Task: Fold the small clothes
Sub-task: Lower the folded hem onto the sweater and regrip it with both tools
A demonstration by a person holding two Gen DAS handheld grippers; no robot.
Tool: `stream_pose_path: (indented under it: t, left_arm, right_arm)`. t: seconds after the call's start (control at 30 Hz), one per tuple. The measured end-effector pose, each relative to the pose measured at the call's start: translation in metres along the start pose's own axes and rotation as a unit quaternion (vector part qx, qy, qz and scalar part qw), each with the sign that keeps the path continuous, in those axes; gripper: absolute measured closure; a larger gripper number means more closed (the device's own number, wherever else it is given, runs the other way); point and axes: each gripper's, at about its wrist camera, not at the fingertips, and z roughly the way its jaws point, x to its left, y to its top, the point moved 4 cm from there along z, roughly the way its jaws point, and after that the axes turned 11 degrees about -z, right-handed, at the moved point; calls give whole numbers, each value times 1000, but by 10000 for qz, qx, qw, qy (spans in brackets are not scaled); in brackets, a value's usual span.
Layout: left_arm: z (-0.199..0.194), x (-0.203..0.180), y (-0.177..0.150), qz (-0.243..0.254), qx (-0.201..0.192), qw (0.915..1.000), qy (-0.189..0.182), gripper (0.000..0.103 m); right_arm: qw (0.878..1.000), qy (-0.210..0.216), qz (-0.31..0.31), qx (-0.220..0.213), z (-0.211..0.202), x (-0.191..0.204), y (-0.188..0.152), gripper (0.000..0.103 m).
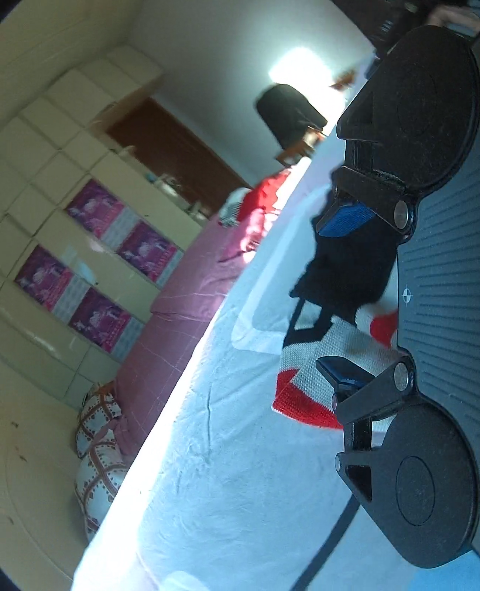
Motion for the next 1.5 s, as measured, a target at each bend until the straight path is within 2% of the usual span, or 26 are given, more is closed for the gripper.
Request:
stream_pose_path:
  t: [0.03, 0.1, 0.17, 0.3, 0.37, 0.4, 0.47, 0.5, 0.53, 0.57, 0.63, 0.77, 0.93, 0.97, 1.03, 1.1, 1.13, 1.33, 1.37, 1.4, 1.43, 1.5]
  left_arm:
    - [1, -2, 2, 164, 98, 9998, 108, 47]
    - [9, -6, 2, 418, 315, 9981, 317, 52]
    - [16, -11, 4, 645, 449, 9959, 459, 52]
    - [27, -18, 8, 836, 730, 9926, 502, 52]
    - [31, -22, 9, 982, 903, 9899, 472, 52]
    - [32, -26, 7, 1209, 968, 9865, 530, 52]
    - [32, -39, 1, 1829, 988, 9752, 753, 65]
    - [31, -44, -3, 2084, 957, 9700, 807, 74]
    - [28, -48, -6, 2228, 930, 9673, 772, 87]
    - [25, -51, -8, 2316, 845, 9659, 795, 90]
    - [14, -53, -7, 2268, 577, 9701, 644, 98]
    - [-17, -54, -3, 2035, -298, 9782, 293, 99]
    - [-27, -39, 10, 1517, -916, 9826, 561, 99]
    - [-26, -38, 12, 1476, -935, 9828, 601, 99]
    - [-14, -33, 11, 1467, -702, 9827, 882, 98]
    - [8, -26, 4, 1430, -284, 9804, 1326, 98]
    - [15, -24, 3, 1394, -212, 9797, 1423, 98]
    - [23, -35, 0, 1691, -114, 9700, 1743, 97]
    - [22, -35, 1, 1638, -111, 9710, 1735, 94]
    - [18, -34, 3, 1551, -130, 9729, 1708, 86]
    - [11, -33, 7, 1440, -197, 9750, 1680, 67]
    - [-15, -33, 9, 1251, -525, 9781, 1580, 55]
  right_arm:
    - [9998, -36, -158, 95, 4, 4, 0, 50]
    - [9980, -166, -520, 332, 16, 13, -2, 52]
    - [9942, -311, -869, 552, 27, 22, -5, 55]
    - [9831, -503, -1478, 958, 51, 36, -13, 61]
    - [9749, -627, -1788, 1170, 60, 42, -18, 73]
    - [9704, -712, -1961, 1213, 63, 44, -20, 79]
    - [9662, -697, -2142, 1253, 65, 49, -21, 90]
    - [9647, -668, -2222, 1246, 64, 51, -23, 96]
    - [9631, -661, -2301, 1232, 65, 53, -23, 97]
    - [9618, -675, -2378, 1177, 64, 55, -24, 97]
    - [9614, -664, -2493, 957, 60, 57, -22, 97]
    - [9656, -812, -2458, 258, 43, 55, -6, 98]
    - [9643, -1129, -2395, -47, 43, 46, 3, 98]
    - [9651, -1151, -2352, -47, 45, 43, 2, 98]
    - [9651, -1233, -2309, 127, 54, 36, -2, 98]
    - [9649, -1356, -2198, 481, 68, 27, -8, 98]
    - [9660, -1370, -2077, 704, 76, 22, -9, 99]
    - [9706, -1271, -1855, 857, 81, 14, -11, 98]
    - [9728, -1204, -1787, 856, 80, 13, -11, 96]
    - [9753, -1128, -1707, 834, 75, 13, -11, 91]
    - [9761, -1133, -1675, 800, 68, 15, -9, 82]
    - [9714, -1379, -1857, 544, 42, 28, -7, 75]
